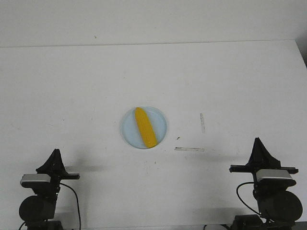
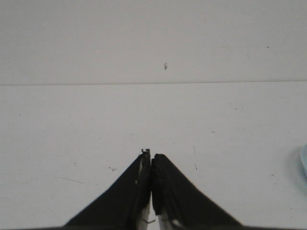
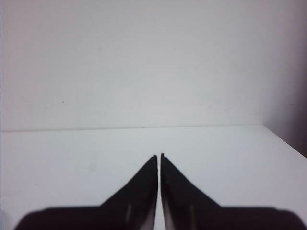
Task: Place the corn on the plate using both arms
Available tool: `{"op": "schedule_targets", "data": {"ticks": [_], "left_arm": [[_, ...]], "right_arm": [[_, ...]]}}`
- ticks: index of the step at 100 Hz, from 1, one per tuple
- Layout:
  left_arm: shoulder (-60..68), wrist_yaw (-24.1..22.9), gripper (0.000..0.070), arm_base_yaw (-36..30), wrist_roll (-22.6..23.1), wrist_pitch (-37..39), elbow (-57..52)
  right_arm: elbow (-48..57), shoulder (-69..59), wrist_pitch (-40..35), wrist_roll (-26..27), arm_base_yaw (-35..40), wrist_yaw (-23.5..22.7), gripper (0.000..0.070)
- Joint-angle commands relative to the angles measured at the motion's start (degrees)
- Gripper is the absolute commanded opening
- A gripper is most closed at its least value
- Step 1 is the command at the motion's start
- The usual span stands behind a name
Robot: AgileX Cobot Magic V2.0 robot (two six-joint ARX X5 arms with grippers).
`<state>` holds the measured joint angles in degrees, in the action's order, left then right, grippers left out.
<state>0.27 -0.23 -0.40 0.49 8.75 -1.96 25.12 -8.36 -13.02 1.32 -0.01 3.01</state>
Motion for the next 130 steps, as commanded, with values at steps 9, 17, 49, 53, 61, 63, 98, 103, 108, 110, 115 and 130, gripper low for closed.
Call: {"op": "schedule_targets", "data": {"ticks": [9, 17, 49, 53, 61, 63, 98, 103, 108, 110, 115, 130], "left_arm": [[-0.09, -0.02, 0.0001, 0.02, -0.04, 0.74, 1.2], [-0.09, -0.02, 0.0001, 0.02, -0.04, 0.74, 1.2], [-0.09, -0.02, 0.0001, 0.02, -0.04, 0.74, 1.2], [-0.09, -0.02, 0.0001, 0.02, -0.04, 0.74, 1.2], [-0.09, -0.02, 0.0001, 0.02, -0.04, 0.74, 1.2], [-0.09, -0.02, 0.0001, 0.02, -0.04, 0.74, 1.2], [-0.09, -0.02, 0.0001, 0.02, -0.04, 0.74, 1.2], [-0.09, -0.02, 0.0001, 0.02, -0.04, 0.74, 1.2], [-0.09, -0.02, 0.0001, 0.02, -0.04, 0.72, 1.2], [-0.09, -0.02, 0.0001, 0.02, -0.04, 0.72, 1.2], [-0.09, -0.02, 0.0001, 0.0, -0.04, 0.77, 1.2], [-0.09, 0.0, 0.0001, 0.02, -0.04, 0.72, 1.2]], "right_arm": [[0.33, 0.11, 0.57, 0.13, 0.04, -0.02, 0.0012], [0.33, 0.11, 0.55, 0.11, 0.04, -0.02, 0.0012], [0.33, 0.11, 0.55, 0.11, 0.04, -0.02, 0.0012], [0.33, 0.11, 0.55, 0.13, 0.04, -0.02, 0.0012], [0.33, 0.11, 0.55, 0.11, 0.04, -0.02, 0.0012], [0.33, 0.11, 0.55, 0.11, 0.04, -0.02, 0.0012], [-0.52, 1.38, 0.2, 0.07, 0.07, -1.4, 0.0012], [-1.44, 1.79, 0.59, -0.15, 0.07, -3.13, 0.0012], [-2.8, 2.43, 1.07, -0.11, 0.07, -3.87, 0.0012], [-3.41, 2.86, 1.27, -0.11, 0.07, -4.04, 0.0012], [-5.14, 3.98, 1.97, -0.11, 0.04, -4.48, 0.0012], [-11.67, 7.78, 7.56, -0.04, 0.07, -4.63, 0.0012]]}}
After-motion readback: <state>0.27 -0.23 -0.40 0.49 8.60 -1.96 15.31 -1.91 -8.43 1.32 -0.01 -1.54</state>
